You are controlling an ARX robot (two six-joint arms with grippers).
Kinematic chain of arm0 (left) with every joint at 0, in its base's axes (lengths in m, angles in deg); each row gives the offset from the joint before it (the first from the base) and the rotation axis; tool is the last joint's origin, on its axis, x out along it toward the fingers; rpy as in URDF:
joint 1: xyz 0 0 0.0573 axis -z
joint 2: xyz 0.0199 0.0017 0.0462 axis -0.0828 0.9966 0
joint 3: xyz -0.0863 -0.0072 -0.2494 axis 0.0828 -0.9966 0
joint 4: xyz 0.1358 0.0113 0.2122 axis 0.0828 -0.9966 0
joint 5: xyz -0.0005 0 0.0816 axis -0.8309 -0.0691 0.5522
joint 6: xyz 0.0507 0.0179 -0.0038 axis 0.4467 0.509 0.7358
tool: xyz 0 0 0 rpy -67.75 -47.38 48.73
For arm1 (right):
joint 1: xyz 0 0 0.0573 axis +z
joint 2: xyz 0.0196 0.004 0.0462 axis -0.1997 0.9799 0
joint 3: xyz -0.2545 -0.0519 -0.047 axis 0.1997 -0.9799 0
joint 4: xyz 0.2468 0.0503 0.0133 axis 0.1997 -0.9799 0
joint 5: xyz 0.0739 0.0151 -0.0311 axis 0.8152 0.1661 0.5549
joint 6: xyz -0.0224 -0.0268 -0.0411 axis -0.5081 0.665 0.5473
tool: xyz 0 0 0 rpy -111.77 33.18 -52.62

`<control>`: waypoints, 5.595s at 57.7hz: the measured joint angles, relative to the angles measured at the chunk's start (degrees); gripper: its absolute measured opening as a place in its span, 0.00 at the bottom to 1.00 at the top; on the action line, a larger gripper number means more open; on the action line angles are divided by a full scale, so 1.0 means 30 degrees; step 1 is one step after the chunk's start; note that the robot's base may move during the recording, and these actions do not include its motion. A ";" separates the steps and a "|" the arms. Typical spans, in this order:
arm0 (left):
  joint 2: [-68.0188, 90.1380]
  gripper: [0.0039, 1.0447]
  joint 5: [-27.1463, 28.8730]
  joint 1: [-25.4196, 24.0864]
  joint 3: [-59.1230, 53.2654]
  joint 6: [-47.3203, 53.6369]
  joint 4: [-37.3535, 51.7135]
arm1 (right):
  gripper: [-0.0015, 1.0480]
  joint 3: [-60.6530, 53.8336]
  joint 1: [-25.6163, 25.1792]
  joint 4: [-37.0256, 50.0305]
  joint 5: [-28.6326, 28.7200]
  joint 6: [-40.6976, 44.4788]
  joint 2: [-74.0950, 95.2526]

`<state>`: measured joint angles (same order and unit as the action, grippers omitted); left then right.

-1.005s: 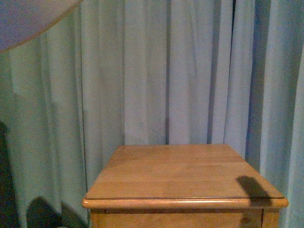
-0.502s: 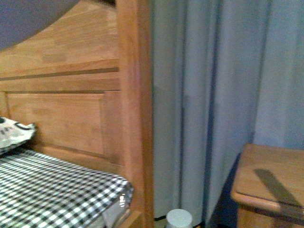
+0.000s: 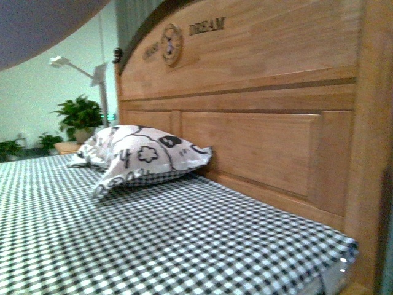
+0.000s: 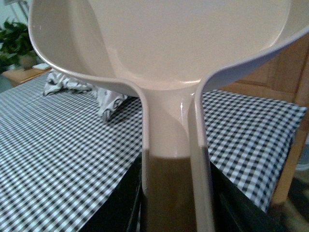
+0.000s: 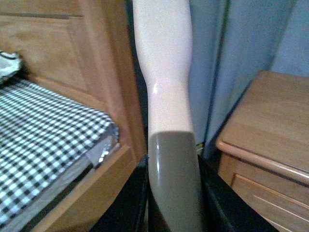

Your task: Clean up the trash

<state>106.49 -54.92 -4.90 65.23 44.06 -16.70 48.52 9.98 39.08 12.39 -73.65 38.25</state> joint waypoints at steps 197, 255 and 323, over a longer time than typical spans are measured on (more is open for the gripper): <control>1.6320 0.27 -0.1967 0.1253 0.2783 1.5548 -0.5668 | 0.22 -0.0022 0.0000 0.0015 0.0000 0.0029 -0.0058; 1.6342 0.27 -0.1894 0.1253 0.2790 1.5737 -0.5756 | 0.22 0.9296 -0.2637 0.0182 0.9544 0.3716 1.6517; 1.6342 0.27 -0.1887 0.1253 0.2790 1.5737 -0.5756 | 0.22 0.8087 -0.0393 0.2317 1.0382 0.6681 2.2950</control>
<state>155.52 -60.58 -1.14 73.60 91.27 -33.97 72.78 8.80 46.03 43.54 -53.61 107.10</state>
